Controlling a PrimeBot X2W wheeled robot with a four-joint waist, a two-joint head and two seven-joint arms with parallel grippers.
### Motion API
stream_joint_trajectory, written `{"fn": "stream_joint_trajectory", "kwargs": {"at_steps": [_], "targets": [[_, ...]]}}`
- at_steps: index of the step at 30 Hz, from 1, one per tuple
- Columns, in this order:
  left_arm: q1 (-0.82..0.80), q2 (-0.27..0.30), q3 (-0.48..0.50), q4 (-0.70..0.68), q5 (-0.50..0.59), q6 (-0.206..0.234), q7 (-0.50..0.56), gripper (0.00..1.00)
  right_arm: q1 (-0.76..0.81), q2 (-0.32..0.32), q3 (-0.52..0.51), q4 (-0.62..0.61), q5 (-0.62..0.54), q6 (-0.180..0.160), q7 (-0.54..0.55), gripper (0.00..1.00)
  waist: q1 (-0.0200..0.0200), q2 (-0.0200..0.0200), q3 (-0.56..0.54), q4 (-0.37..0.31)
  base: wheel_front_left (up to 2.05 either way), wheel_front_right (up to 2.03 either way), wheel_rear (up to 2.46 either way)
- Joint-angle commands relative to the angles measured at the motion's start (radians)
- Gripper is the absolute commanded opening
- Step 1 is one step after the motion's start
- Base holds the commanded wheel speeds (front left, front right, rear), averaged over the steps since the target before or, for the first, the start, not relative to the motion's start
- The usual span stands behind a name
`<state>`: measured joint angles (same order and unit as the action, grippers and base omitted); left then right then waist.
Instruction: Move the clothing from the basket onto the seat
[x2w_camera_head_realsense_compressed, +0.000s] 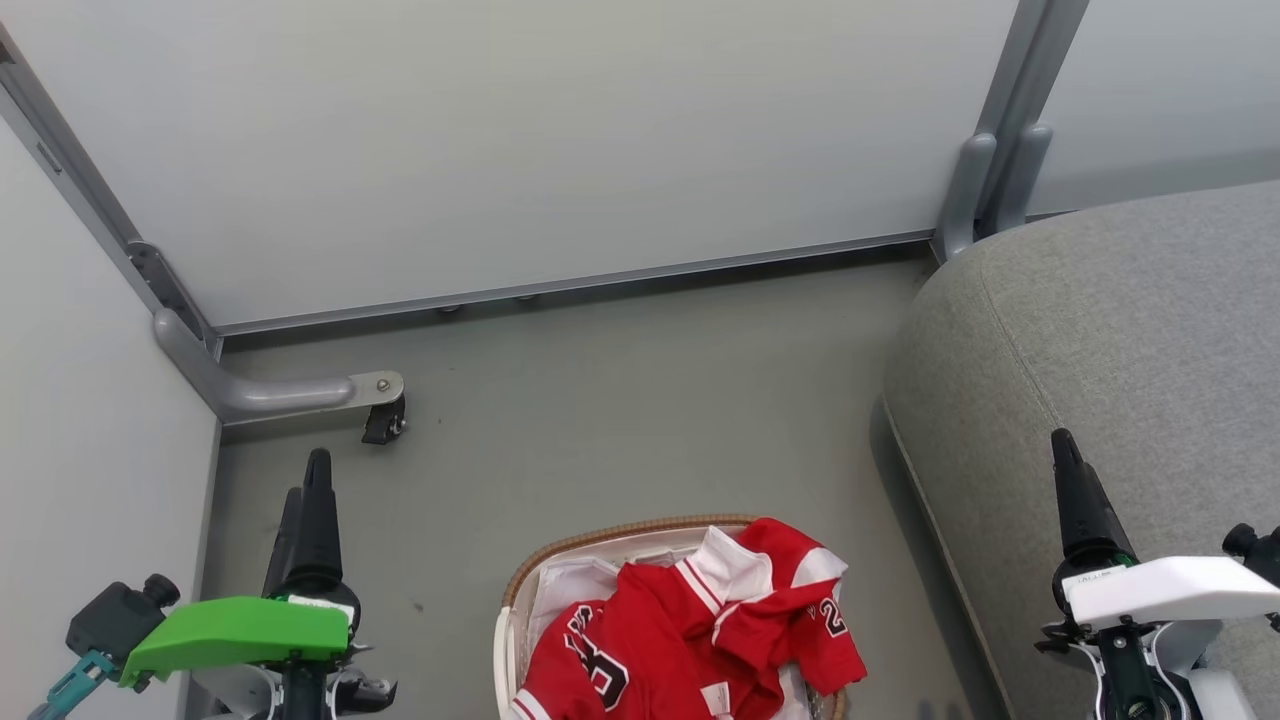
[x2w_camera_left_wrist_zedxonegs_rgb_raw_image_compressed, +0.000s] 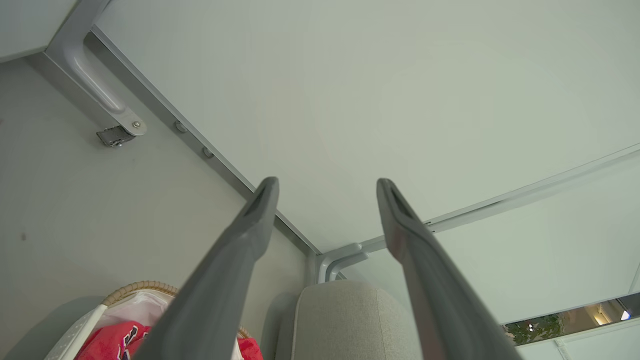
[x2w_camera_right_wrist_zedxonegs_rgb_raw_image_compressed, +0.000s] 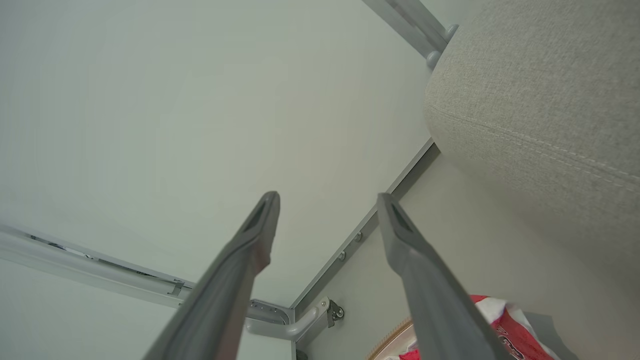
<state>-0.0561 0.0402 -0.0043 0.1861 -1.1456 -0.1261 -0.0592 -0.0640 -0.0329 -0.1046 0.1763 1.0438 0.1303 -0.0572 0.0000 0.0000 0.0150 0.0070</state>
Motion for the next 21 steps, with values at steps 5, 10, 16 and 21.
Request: {"fn": "stream_joint_trajectory", "kwargs": {"at_steps": [5, 10, 16, 21], "targets": [[-0.002, 0.007, -0.019, -0.029, 0.132, 0.005, -0.023, 1.0, 0.003, -0.01, 0.004, -0.029, -0.115, 0.0, -0.025, 1.0, 0.0, 0.0, 0.002, 0.001, 0.0, 0.0, 0.0], [0.005, 0.007, -0.037, -0.032, 0.224, 0.014, -0.04, 1.0, 0.006, -0.011, 0.007, -0.037, -0.197, 0.0, -0.042, 1.0, 0.0, 0.0, 0.004, 0.002, 0.0, 0.0, 0.0], [0.011, 0.008, -0.048, -0.023, 0.304, 0.026, -0.057, 1.0, 0.012, -0.012, 0.014, -0.032, -0.271, 0.0, -0.058, 1.0, 0.0, 0.0, 0.005, 0.004, 0.0, 0.0, 0.0], [0.015, 0.009, -0.061, -0.017, 0.381, 0.033, -0.071, 1.0, 0.018, -0.013, 0.02, -0.018, -0.353, 0.0, -0.073, 1.0, 0.0, 0.0, 0.007, 0.006, 0.0, 0.0, 0.0]]}}
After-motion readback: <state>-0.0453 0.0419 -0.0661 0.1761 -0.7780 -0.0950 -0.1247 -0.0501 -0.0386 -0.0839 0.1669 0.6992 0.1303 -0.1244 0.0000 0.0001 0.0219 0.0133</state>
